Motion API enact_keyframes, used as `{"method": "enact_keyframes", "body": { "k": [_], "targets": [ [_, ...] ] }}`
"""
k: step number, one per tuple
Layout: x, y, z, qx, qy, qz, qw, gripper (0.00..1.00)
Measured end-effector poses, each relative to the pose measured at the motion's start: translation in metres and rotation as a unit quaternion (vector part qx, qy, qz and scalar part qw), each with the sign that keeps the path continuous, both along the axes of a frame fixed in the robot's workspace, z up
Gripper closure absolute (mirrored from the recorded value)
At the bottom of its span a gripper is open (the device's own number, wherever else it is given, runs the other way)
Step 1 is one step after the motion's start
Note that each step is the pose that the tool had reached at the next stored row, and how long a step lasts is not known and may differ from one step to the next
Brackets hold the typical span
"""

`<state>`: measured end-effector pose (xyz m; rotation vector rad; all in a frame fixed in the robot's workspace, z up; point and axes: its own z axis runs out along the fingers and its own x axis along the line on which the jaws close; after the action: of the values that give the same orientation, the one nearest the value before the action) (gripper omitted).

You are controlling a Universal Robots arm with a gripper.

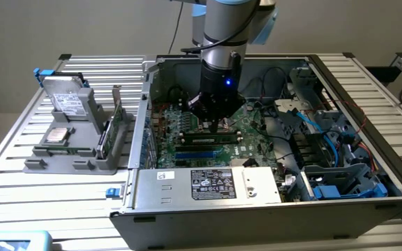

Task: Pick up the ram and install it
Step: 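Press down the ram until it locks into place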

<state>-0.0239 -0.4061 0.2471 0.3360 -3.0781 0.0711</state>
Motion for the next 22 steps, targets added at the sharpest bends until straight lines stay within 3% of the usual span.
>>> {"method": "enact_keyframes", "body": {
  "k": [9,13,16,22],
  "targets": [
    [0.0001,0.0000,0.0011,-0.0073,-0.0123,-0.032,0.9994,0.89],
    [0.0001,0.0001,0.0011,-0.0080,-0.0186,-0.047,0.9987,0.89],
    [0.0001,0.0000,0.0012,-0.0086,-0.0204,-0.060,0.9980,0.89],
    [0.0000,0.0000,0.0012,-0.0135,-0.0226,-0.083,0.9962,0.89]
  ]
}}
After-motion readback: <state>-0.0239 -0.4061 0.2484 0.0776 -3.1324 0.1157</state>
